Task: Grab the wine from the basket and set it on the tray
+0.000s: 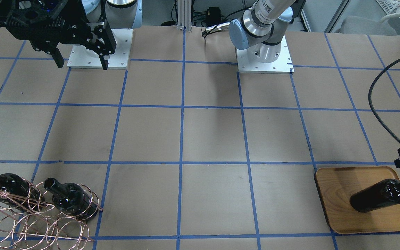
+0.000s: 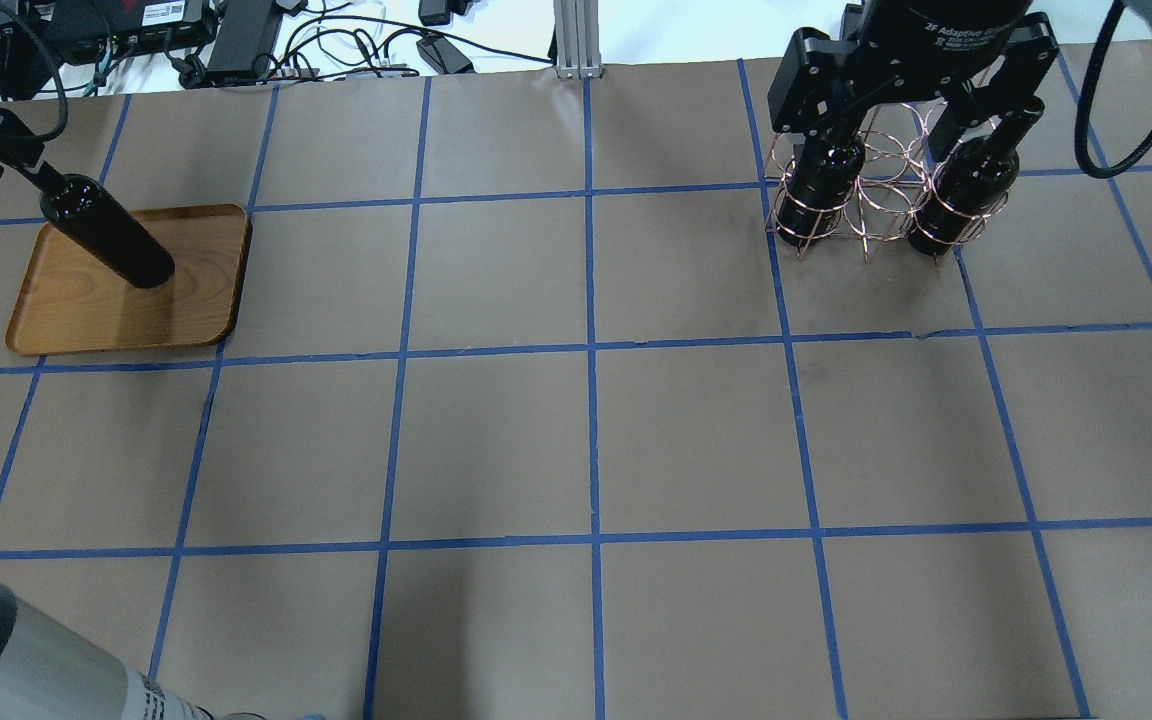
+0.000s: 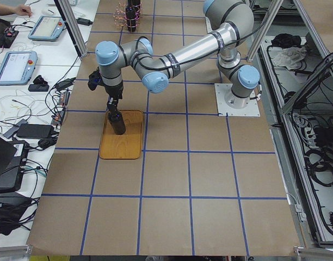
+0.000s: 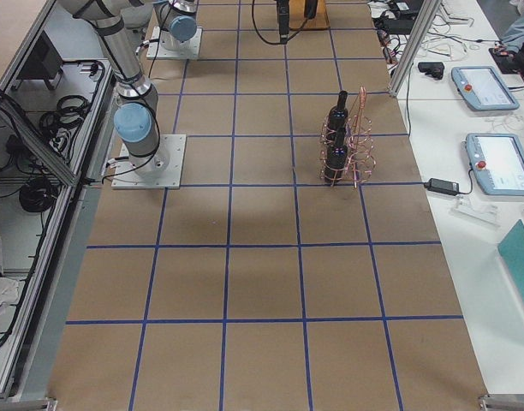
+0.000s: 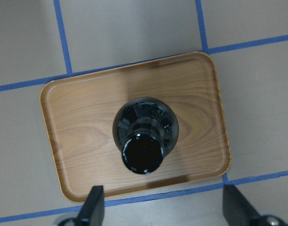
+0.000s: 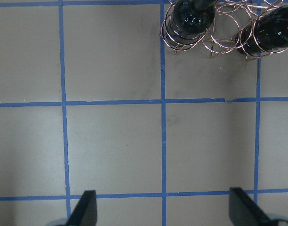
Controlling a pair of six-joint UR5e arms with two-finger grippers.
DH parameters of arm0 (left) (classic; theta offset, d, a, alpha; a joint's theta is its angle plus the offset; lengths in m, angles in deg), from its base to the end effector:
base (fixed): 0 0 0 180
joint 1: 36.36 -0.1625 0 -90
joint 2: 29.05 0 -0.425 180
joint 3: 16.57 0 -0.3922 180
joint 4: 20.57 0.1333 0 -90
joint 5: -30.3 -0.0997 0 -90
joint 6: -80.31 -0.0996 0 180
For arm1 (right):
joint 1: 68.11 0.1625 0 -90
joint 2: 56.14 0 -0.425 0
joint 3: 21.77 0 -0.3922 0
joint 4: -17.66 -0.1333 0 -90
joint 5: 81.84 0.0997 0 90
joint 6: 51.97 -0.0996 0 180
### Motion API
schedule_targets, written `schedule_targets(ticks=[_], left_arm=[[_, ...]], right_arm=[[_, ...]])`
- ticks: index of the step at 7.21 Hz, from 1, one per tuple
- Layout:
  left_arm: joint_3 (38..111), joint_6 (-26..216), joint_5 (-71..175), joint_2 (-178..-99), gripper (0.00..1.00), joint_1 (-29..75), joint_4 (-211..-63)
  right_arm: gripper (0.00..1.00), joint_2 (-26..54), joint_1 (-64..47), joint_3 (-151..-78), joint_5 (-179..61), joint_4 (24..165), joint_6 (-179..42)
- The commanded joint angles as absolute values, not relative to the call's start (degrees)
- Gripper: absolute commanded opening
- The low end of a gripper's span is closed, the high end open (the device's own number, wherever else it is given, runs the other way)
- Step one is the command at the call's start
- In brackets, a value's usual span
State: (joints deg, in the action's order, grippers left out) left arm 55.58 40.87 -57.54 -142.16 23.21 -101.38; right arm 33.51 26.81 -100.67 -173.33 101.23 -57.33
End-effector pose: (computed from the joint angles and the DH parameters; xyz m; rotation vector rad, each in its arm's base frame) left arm 0.2180 -0.6416 0.4250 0.2479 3.1210 -0.1219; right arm 0.1727 -0.4818 0.5689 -0.0135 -3.1201 0.1208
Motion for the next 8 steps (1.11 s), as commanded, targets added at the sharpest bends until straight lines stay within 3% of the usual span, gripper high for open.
schedule_targets(ticks=[1, 4, 8], left_arm=[[55.77, 42.33, -58.82, -134.65, 1.0, 23.66, -109.55], [62.78, 54.04, -58.47, -124.88, 1.0, 31.97, -112.15], [65.87, 65.88, -57.68, -119.24, 1.0, 46.15, -111.89]], right_arm=[[1.0, 33.51, 26.81, -100.61, -173.33, 101.24, -57.33], [1.0, 33.51, 26.81, -100.69, -173.33, 101.24, -57.33], [1.0, 33.51, 26.81, -100.69, -173.33, 101.24, -57.33]])
